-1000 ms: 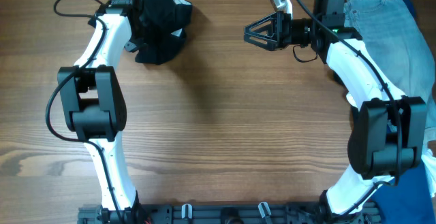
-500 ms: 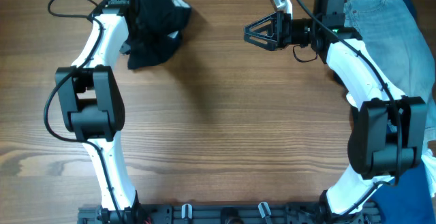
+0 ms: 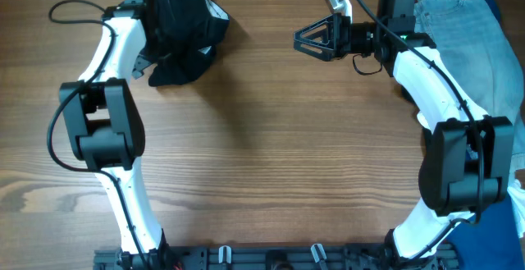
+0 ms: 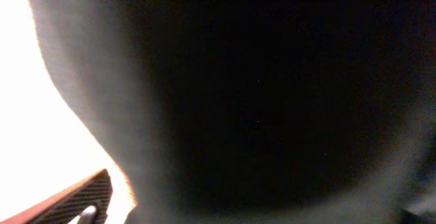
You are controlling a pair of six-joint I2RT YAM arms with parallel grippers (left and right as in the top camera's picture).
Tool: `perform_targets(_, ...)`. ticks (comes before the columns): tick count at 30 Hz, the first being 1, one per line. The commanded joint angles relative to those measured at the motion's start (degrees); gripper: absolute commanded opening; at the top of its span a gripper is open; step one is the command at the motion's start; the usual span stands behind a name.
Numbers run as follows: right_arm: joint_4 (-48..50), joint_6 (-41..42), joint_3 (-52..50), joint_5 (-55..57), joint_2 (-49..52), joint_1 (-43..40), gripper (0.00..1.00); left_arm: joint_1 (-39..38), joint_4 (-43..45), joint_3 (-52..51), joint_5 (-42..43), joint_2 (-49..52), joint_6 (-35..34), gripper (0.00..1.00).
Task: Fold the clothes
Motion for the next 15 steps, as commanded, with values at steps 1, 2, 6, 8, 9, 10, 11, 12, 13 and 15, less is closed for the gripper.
perform_targets(1, 0.28, -1.64, -0.59, 0.35, -1.68, 0.28, 1.0, 0.52, 1.6, -0.11, 5.44, -0.79, 0.5, 1.0)
perform_targets(2, 0.28, -1.62, -0.59, 0.35, -1.57, 0.28, 1.0, 0.31, 1.68, -0.11, 6.34, -0.94, 0.48, 1.0)
perform_targets(6, 0.13, -1.57, -0.59, 0.33, -1.09, 0.28, 1.0, -2.23, 2.99, -0.11, 6.91, -3.08, 0.33, 1.0)
perform_targets(8, 0.13, -1.55, -0.59, 0.35, -1.07, 0.28, 1.0, -3.56, 3.89, -0.11, 7.19, -4.81, 0.35, 1.0)
perform_targets(9, 0.13, -1.55, -0.59, 0.35, -1.05, 0.28, 1.0, -4.2, 4.15, -0.11, 7.19, -5.7, 0.35, 1.0)
perform_targets(10, 0.13, -1.55, -0.59, 0.33, -1.05, 0.28, 1.0, -4.96, 4.22, -0.11, 7.19, -6.95, 0.33, 1.0)
perform_targets(11, 0.13, -1.57, -0.59, 0.33, -1.05, 0.28, 1.0, -5.79, 4.2, -0.11, 7.32, -8.46, 0.33, 1.0)
perform_targets(12, 0.11, -1.55, -0.59, 0.33, -1.05, 0.28, 1.0, -6.21, 4.2, -0.11, 7.37, -9.25, 0.26, 1.0)
perform_targets(13, 0.11, -1.55, -0.59, 0.33, -1.05, 0.28, 1.0, -6.56, 4.2, -0.11, 7.56, -9.77, 0.26, 1.0)
perform_targets(15, 0.11, -1.6, -0.59, 0.33, -1.05, 0.28, 1.0, -6.86, 3.37, -0.11, 8.22, -10.86, -0.74, 1.0)
